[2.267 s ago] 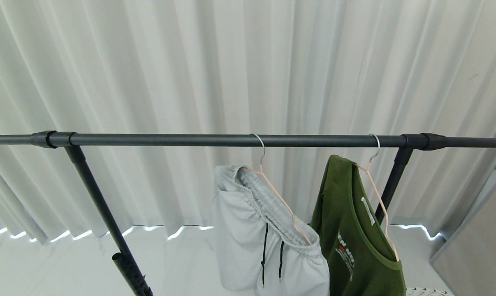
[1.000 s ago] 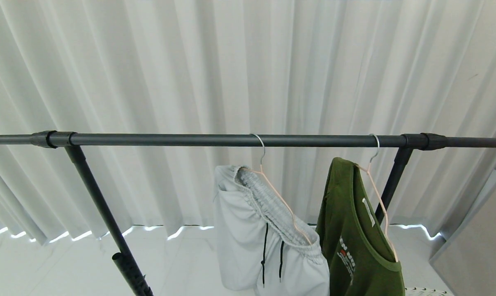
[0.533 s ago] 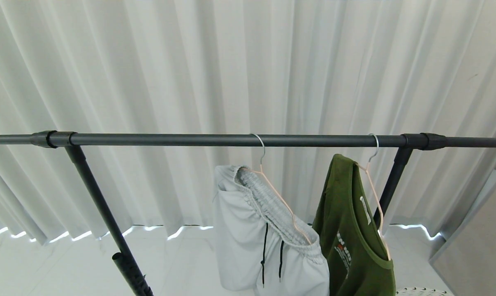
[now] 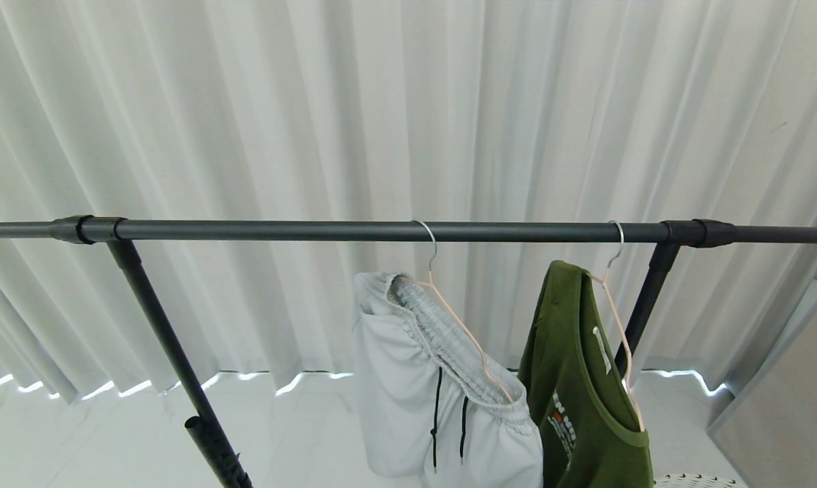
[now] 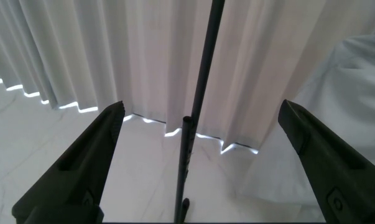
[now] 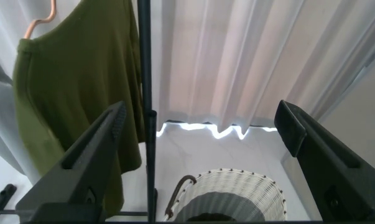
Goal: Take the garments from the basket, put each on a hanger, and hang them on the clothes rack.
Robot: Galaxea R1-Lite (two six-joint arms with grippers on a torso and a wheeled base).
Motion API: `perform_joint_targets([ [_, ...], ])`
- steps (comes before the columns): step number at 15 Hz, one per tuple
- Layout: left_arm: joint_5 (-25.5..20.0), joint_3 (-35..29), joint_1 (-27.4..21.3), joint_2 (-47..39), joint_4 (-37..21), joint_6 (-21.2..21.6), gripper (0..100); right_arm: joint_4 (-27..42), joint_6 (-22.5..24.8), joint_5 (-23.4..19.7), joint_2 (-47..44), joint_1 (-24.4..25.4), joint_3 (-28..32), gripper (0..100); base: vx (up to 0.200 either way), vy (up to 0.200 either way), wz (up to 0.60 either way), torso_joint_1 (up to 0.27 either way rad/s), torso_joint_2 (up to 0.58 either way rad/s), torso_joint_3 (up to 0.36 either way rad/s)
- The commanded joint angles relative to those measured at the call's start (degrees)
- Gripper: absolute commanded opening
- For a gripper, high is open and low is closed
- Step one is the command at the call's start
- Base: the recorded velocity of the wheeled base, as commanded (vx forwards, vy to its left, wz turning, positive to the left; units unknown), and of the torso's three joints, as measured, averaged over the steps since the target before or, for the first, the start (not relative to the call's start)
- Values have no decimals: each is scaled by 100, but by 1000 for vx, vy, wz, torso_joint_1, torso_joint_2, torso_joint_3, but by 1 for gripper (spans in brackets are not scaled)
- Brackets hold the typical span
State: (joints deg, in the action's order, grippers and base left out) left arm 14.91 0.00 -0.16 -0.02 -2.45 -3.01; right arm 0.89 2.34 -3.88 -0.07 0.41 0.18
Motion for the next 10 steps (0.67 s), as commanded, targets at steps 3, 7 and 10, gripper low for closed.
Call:
perform_joint_targets([
  [3, 3, 0, -2, 2, -1, 2, 100, -1, 3, 1, 7, 2, -1, 100, 0, 0, 0, 0, 0, 0],
  [7, 3, 0, -2, 2, -1, 2, 100, -1, 3, 1, 7, 2, -1, 100, 0, 0, 0, 0, 0, 0],
  [10, 3, 0, -2, 2, -1, 2, 100, -1, 3, 1, 7, 2, -1, 100, 0, 0, 0, 0, 0, 0],
])
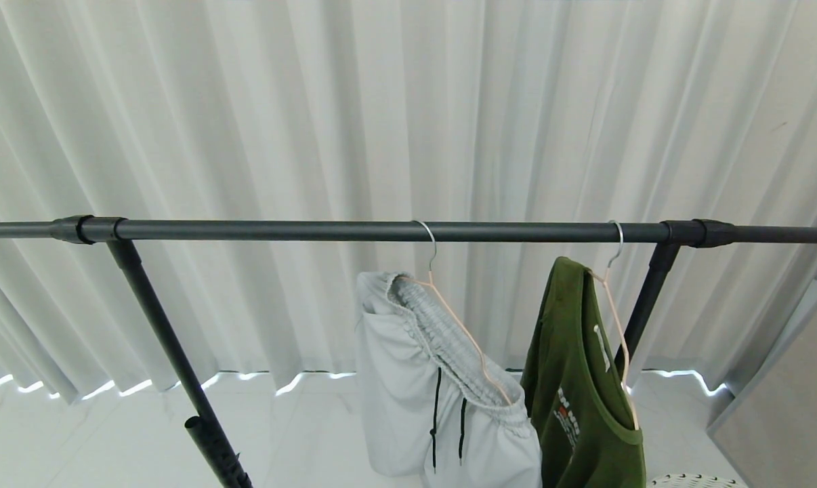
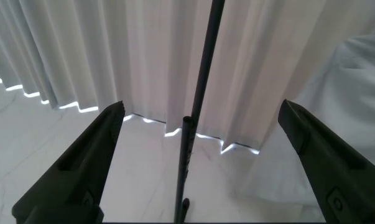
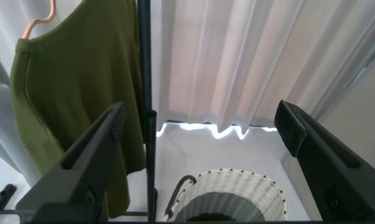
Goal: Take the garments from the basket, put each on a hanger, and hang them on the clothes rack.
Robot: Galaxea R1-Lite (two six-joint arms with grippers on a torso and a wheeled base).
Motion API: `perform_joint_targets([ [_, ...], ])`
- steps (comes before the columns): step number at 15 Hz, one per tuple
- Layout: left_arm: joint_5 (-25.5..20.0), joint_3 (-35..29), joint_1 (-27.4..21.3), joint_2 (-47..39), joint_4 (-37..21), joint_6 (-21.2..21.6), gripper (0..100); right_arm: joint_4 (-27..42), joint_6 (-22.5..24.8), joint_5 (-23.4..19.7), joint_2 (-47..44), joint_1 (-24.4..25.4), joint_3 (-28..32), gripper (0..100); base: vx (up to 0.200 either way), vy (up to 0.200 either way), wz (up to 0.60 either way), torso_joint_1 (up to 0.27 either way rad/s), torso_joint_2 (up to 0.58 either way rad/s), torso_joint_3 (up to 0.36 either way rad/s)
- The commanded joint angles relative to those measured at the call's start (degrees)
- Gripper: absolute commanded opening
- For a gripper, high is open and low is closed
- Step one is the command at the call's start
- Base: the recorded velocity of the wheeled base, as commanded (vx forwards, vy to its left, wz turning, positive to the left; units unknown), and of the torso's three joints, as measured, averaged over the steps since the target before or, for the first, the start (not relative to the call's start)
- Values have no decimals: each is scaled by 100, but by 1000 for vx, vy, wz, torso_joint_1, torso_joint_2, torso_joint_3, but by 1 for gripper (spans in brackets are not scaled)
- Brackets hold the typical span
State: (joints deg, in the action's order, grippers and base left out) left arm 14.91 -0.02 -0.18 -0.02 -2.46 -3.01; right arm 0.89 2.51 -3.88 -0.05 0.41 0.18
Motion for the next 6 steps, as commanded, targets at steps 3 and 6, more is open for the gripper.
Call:
perform_joint_targets([
  [3, 3, 2, 9, 2, 0, 2, 100, -1, 21, -8, 5, 2, -1, 100, 0, 0, 0, 0, 0, 0],
  [6, 3, 2, 1, 2, 0, 2, 100, -1, -14, 1, 5, 2, -1, 100, 0, 0, 0, 0, 0, 0],
])
